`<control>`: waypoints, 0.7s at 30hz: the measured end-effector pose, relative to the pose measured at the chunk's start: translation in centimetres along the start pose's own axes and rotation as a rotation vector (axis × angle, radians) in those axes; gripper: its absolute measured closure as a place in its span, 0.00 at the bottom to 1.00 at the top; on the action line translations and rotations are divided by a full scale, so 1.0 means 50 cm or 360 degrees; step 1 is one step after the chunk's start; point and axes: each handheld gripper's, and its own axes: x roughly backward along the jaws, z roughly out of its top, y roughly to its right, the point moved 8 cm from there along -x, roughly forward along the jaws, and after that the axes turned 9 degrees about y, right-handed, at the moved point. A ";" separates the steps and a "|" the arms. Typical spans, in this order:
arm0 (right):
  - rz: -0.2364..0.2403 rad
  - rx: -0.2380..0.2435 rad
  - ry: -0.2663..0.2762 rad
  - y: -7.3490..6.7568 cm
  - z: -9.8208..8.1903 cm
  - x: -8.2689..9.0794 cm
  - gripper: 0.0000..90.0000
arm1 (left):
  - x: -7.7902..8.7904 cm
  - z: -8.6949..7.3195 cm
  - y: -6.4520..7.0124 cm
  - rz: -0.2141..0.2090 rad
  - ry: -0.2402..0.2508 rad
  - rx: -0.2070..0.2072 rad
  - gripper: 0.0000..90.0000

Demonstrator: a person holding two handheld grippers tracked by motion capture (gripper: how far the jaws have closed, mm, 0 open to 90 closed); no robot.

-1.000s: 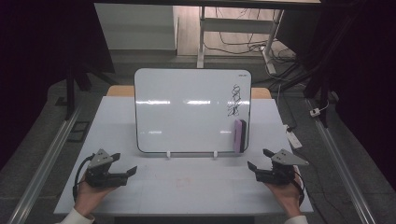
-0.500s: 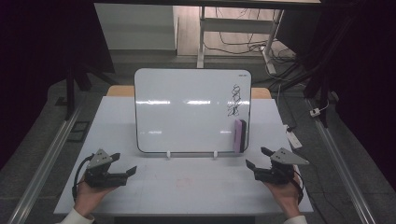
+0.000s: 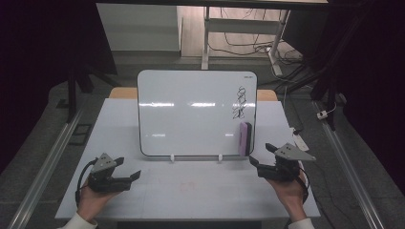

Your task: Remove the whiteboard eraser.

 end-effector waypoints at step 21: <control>-0.0186 -0.0051 -0.0160 0.004 0.031 -0.077 0.29 | -0.006 -0.005 0.005 -0.0004 -0.0032 -0.0022 0.18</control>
